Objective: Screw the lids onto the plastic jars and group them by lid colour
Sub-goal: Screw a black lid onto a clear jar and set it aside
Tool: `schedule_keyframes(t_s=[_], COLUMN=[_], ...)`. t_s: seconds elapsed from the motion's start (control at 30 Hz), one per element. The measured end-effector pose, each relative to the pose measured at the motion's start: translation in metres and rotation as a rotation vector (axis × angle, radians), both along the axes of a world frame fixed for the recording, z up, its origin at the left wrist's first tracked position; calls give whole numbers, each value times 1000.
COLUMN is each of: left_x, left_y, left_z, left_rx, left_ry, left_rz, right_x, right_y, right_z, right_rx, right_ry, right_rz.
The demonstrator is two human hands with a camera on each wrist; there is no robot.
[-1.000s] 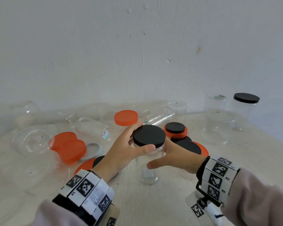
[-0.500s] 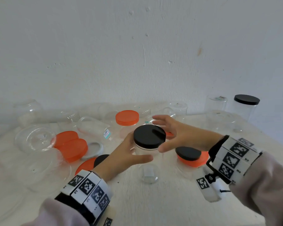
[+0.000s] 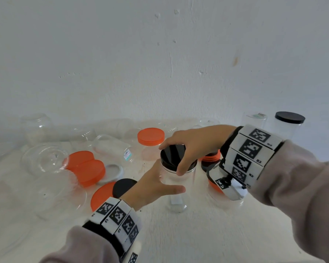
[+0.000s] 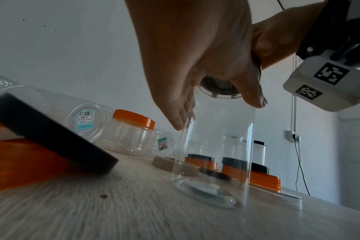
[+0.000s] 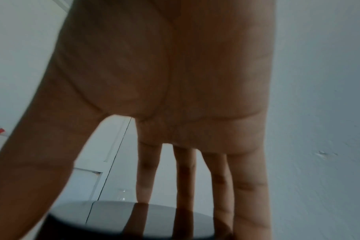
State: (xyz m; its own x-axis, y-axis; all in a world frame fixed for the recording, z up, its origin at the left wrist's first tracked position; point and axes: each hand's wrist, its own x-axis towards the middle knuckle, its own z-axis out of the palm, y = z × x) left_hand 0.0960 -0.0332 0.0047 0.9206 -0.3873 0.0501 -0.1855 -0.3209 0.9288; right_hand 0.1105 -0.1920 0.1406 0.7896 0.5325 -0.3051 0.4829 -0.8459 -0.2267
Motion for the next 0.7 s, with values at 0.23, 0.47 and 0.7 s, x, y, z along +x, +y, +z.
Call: schedule_keyframes(t_s=[0.23,0.47,0.7], left_x=[0,1,2], left_y=[0,-1,-1], left_z=[0,-1,-3], left_rx=[-3,15,-14], left_ry=[-6,-21,-34], left_rz=[-8,5,1], right_x=[2,6,3], right_y=[7,4,5], right_z=[5,4,5], right_rx=[-74,-68,-91], right_ry=[-28,-15,-62], right_rz=[14,61,28])
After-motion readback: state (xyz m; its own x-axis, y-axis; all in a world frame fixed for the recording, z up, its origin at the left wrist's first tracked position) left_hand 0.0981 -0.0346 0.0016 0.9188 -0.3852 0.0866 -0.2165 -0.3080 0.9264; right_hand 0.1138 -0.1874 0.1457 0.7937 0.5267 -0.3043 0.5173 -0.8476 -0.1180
